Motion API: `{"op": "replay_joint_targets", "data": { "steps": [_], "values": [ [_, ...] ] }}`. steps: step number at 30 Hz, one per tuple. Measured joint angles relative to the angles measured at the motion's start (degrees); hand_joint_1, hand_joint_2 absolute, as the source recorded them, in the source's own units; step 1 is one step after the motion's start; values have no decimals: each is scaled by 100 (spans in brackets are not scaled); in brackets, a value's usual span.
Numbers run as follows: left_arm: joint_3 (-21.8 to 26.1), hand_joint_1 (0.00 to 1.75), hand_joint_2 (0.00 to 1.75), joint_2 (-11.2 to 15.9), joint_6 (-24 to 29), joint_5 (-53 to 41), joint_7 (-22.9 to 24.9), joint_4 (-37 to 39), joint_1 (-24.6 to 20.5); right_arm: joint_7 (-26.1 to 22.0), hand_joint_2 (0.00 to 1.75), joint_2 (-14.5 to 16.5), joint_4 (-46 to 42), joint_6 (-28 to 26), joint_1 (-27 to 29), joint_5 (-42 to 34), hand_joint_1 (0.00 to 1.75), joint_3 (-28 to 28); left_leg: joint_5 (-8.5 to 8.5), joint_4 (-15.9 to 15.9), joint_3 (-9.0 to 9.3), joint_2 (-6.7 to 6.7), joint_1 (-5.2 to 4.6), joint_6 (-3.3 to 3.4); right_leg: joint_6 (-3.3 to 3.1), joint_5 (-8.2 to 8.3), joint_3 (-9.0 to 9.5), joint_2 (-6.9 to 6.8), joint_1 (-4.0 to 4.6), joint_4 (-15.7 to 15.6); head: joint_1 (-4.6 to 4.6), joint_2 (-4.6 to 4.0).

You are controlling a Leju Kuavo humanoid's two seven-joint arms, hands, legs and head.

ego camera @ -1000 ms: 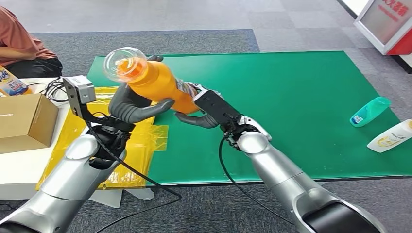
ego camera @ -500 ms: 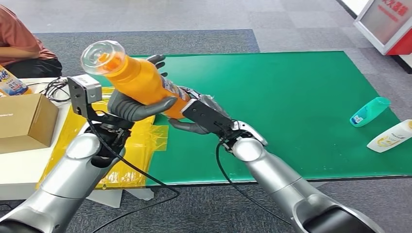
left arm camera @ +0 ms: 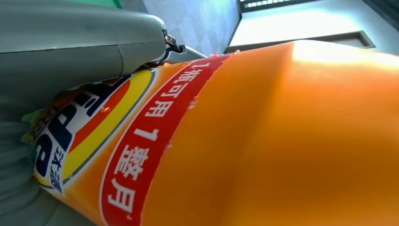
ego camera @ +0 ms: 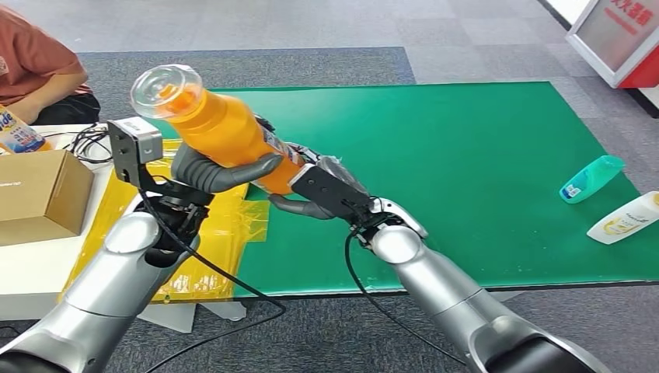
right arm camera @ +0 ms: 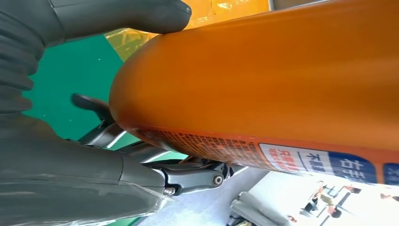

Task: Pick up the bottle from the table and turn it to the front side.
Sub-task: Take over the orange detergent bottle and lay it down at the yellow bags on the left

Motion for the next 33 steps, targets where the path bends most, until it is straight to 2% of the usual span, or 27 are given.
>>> {"op": "replay_joint_targets", "data": {
  "steps": [1, 2, 9, 13, 16, 19, 23, 28, 33],
  "values": [
    [0, 175, 175, 0, -1, 1, 3, 0, -1, 4, 175, -1, -3, -7, 5, 1, 4, 0, 0, 0, 0, 0, 0, 0, 0, 0, 0, 0, 0, 0, 0, 0],
    [1, 175, 175, 0, -1, 1, 8, 0, -3, 9, 175, -1, -6, -13, 13, 3, 0, 2, 0, 0, 0, 0, 0, 0, 0, 0, 0, 0, 0, 0, 0, 0],
    [-18, 175, 175, 18, 72, -140, 52, 15, -21, 71, 175, -1, -25, -49, 38, -61, 0, 49, 0, 0, 0, 0, 0, 0, 0, 0, -1, 1, 0, 0, 1, 0],
    [-52, 175, 175, 149, 486, -1015, 113, 46, -82, 179, 175, -17, -28, -197, 42, -258, 0, -29, 0, 0, 0, 1, 0, 0, 0, 0, -3, 1, 0, 0, 0, 0],
    [-28, 175, 175, 381, 782, -2068, 216, 168, -221, 270, 175, -81, -28, -410, 70, -339, 0, -274, 3, 0, 1, 1, 0, -3, -2, 1, -2, 1, 0, 0, 1, 0],
    [69, 175, 175, 575, 817, -2601, 244, 325, -310, 297, 175, -139, -28, -486, 139, -355, 0, -590, 5, 0, 1, 1, 0, -5, -5, 4, -3, 1, 0, 1, 0, -1],
    [132, 175, 175, 692, 793, -2944, 341, 448, -361, 303, 175, -164, -31, -504, 198, -321, 0, -798, 5, 0, 0, 1, 0, -5, -5, 4, -3, 1, 0, 0, 1, -1],
    [41, 175, 175, 967, 432, -4788, 1012, 805, -659, 309, 175, -181, -276, -547, 367, -169, 0, -1112, 5, 0, 0, 2, 0, -5, -6, 5, -7, 3, 0, 1, 0, 0],
    [-218, 175, 175, 1227, 183, -6356, 1194, 1357, -1071, 309, 175, -197, -673, -386, 524, 107, 0, -1337, 6, 0, 0, 4, 1, -7, -8, 6, -8, 4, 0, 2, 0, 0]
  ]
}}
